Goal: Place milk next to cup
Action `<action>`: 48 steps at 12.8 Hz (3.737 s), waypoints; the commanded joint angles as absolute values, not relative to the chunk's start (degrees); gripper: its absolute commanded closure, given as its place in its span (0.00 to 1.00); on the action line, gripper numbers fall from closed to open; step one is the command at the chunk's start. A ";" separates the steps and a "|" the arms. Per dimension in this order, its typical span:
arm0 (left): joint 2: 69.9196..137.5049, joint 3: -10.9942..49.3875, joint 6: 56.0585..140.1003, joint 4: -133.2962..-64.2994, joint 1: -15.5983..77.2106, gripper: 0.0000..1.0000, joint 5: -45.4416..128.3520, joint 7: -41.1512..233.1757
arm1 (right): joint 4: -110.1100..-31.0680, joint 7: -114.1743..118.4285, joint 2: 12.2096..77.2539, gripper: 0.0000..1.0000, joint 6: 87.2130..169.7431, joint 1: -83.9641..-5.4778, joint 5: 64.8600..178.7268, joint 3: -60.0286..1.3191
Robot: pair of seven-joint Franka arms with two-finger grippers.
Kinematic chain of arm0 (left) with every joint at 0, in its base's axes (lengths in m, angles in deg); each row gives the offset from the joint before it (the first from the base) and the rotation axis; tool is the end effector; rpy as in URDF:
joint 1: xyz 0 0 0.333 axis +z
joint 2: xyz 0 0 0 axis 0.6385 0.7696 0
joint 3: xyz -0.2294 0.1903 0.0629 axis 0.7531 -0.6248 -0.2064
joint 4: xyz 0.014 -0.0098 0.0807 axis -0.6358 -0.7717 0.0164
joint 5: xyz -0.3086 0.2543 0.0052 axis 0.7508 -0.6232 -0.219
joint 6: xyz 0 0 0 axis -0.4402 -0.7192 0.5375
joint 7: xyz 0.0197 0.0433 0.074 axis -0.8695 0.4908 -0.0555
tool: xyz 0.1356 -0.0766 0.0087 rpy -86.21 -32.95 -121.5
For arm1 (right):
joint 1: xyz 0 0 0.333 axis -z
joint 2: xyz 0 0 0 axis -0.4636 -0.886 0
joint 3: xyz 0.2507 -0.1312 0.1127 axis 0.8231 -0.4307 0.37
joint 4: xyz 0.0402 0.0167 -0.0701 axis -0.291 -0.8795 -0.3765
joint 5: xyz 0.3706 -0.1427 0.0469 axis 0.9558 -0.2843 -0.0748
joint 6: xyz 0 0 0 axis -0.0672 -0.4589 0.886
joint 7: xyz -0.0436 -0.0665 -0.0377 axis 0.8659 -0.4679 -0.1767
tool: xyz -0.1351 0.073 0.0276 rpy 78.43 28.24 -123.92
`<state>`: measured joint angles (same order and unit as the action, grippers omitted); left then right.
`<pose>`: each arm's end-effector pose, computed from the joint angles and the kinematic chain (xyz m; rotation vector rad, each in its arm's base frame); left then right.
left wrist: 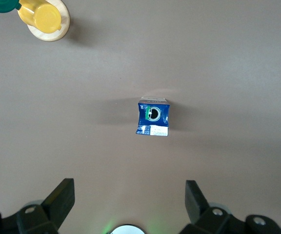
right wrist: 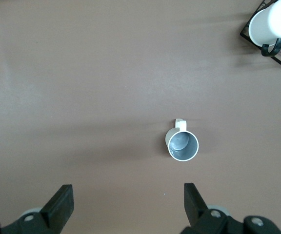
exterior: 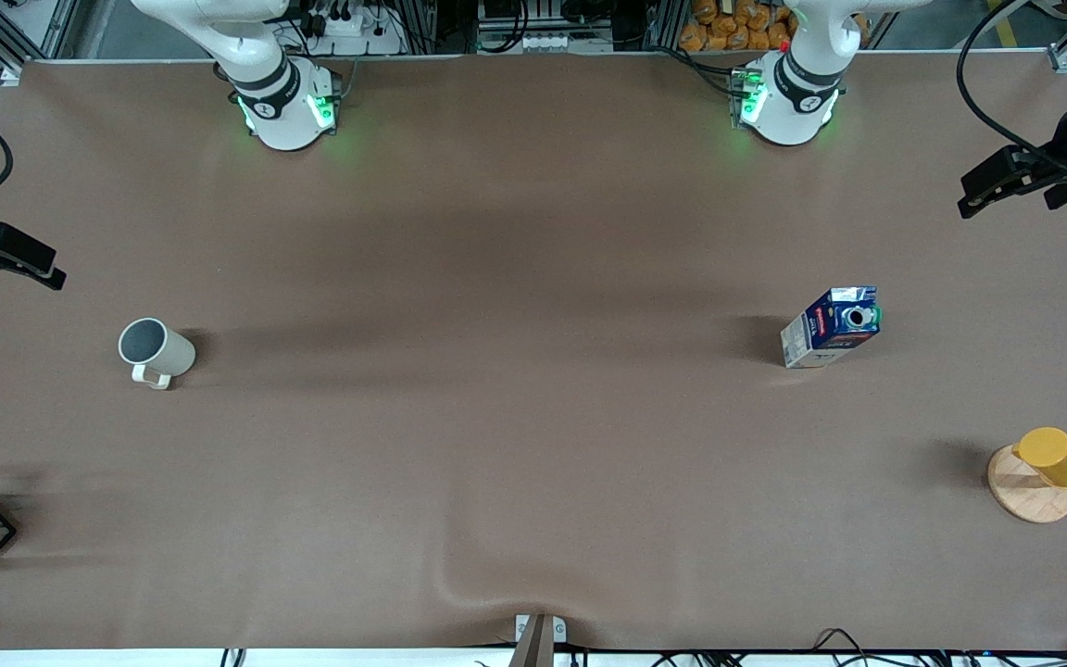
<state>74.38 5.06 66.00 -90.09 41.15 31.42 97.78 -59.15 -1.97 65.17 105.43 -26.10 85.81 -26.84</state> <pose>0.5306 -0.0225 0.5850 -3.1108 -0.1541 0.0592 0.5824 -0.0423 0.5591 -3.1274 0.0966 -0.0524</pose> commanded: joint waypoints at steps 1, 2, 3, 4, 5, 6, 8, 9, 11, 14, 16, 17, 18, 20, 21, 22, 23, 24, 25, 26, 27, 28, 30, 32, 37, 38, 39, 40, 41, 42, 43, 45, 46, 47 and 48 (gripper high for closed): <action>76.67 4.91 68.27 -91.01 41.26 0.00 31.85 96.77 | -59.02 -2.82 65.21 0.00 105.58 -26.66 85.83 -27.16; 77.29 5.09 69.58 -92.59 41.26 0.00 31.94 97.64 | -59.37 -2.82 65.12 0.00 106.28 -26.74 85.22 -27.16; 77.04 5.35 73.17 -95.39 41.26 0.00 31.94 97.82 | -60.50 -2.82 65.12 0.00 107.76 -26.66 85.21 -27.16; 76.78 5.53 75.81 -98.02 41.00 0.00 31.94 97.91 | -62.34 -2.73 65.29 0.00 109.43 -26.66 85.21 -27.16; 76.95 6.14 77.67 -99.53 41.00 0.00 31.94 98.00 | -64.71 -2.73 65.64 0.00 111.71 -26.66 85.21 -27.16; 77.47 6.23 79.51 -100.68 41.00 0.00 31.94 98.09 | -66.38 -2.12 65.73 0.00 113.74 -26.57 85.21 -27.16; 77.91 6.32 84.68 -105.32 41.00 0.00 31.94 100.70 | -69.46 -2.11 65.82 0.00 114.89 -26.31 85.21 -27.16; 78.00 6.41 86.72 -107.17 41.00 0.00 31.67 101.94 | -72.87 -2.03 65.65 0.00 118.47 -26.30 85.12 -27.16; 79.49 6.93 87.00 -107.89 40.74 0.00 31.67 103.17 | -83.48 -1.85 66.08 0.00 130.04 -26.22 85.04 -27.25; 80.81 7.99 87.35 -109.30 40.65 0.00 31.32 104.15 | -91.88 -1.85 65.65 0.00 136.61 -23.17 83.19 -27.42; 81.60 7.90 88.49 -110.61 41.00 0.00 31.23 104.15 | -96.26 -0.28 63.20 0.00 140.88 -20.43 82.84 -27.51; 81.61 7.99 89.28 -111.49 41.09 0.00 31.23 104.15 | -98.63 3.73 61.79 0.00 144.39 -17.98 82.93 -27.42; 81.61 7.90 89.98 -112.19 41.09 0.00 31.23 104.24 | -99.53 4.64 60.21 0.00 146.08 -17.26 82.93 -27.42; 81.96 7.90 92.35 -114.21 41.44 0.00 31.23 104.24 | -99.45 4.22 57.05 0.00 147.41 -17.25 83.62 -27.42; 81.96 7.90 93.23 -115.09 41.44 0.00 31.23 104.24 | -99.53 2.82 55.64 0.00 149.42 -17.77 83.63 -27.33; 82.05 7.90 93.76 -115.88 41.44 0.00 31.23 104.24 | -99.54 1.76 54.32 0.00 150.83 -18.82 83.63 -27.33; 82.13 7.90 94.29 -116.41 41.44 0.00 31.23 104.15 | -99.54 1.32 53.61 0.00 151.89 -19.27 83.63 -27.33; 82.57 7.90 94.38 -116.68 41.44 0.00 31.23 104.15 | -99.54 1.31 52.91 0.00 152.42 -19.27 83.63 -27.33; 82.75 7.90 94.38 -116.68 41.53 0.00 31.23 104.15 | -99.36 1.31 52.38 0.02 152.78 -19.27 83.63 -27.33; 83.01 7.90 94.38 -116.77 41.53 0.00 31.23 104.15 | -99.36 1.31 51.59 0.16 154.00 -19.27 83.63 -27.33; 83.27 7.90 94.38 -116.77 41.53 0.00 31.23 104.06 | -99.27 1.31 50.19 0.39 155.40 -19.27 83.63 -27.33; 83.62 7.82 94.47 -116.86 41.53 0.00 31.23 104.15 | -99.10 1.31 48.87 0.59 156.29 -19.27 83.63 -27.33; 84.15 7.81 94.47 -116.77 42.75 0.00 31.23 103.63 | -99.01 1.31 48.95 1.00 155.95 -19.80 83.54 -27.33; 84.85 7.90 94.47 -116.77 43.11 0.00 31.23 103.27 | -99.01 1.49 49.30 1.00 155.77 -19.89 83.54 -27.33; 84.68 7.99 94.47 -116.68 42.85 0.00 31.23 103.36 | -98.57 1.15 53.59 1.00 153.93 -24.53 83.28 -26.89; 84.60 7.99 94.47 -116.68 42.76 0.00 31.23 103.36 | -97.61 0.96 54.82 1.00 150.88 -27.59 83.71 -26.89; 84.68 8.08 94.47 -116.68 42.67 0.00 31.23 103.36 | -94.90 0.27 55.18 1.00 146.84 -31.54 83.89 -26.81; 84.94 8.17 94.47 -116.68 42.67 0.00 31.23 103.36 | -92.44 -1.74 55.19 1.00 143.67 -34.80 84.33 -26.54; 84.95 8.17 94.47 -116.77 42.67 0.00 31.23 103.36 | -89.72 -5.59 55.10 1.00 141.38 -38.92 86.94 -25.85; 85.03 8.17 94.47 -116.77 42.67 0.00 31.23 103.36 | -87.69 -10.68 54.49 1.00 140.92 -43.48 88.97 -25.75; 85.30 8.17 94.47 -116.86 42.67 0.00 31.23 103.27 | -86.19 -16.03 53.96 1.00 141.09 -47.45 89.16 -25.75; 85.47 8.17 94.47 -116.86 42.67 0.00 31.23 103.27 | -80.58 -25.01 49.76 1.00 141.09 -55.71 89.17 -25.84; 85.73 8.17 94.47 -116.86 42.67 0.00 31.23 103.27 | -77.85 -28.88 47.30 1.00 141.00 -58.53 89.25 -25.75; 85.82 8.17 94.47 -116.86 42.67 0.00 31.23 103.27 | -75.56 -31.27 45.02 1.00 141.00 -61.34 89.25 -25.75; 85.83 8.17 94.47 -116.86 42.67 0.00 31.23 103.19 | -73.71 -33.21 42.73 1.00 141.26 -63.72 89.25 -25.75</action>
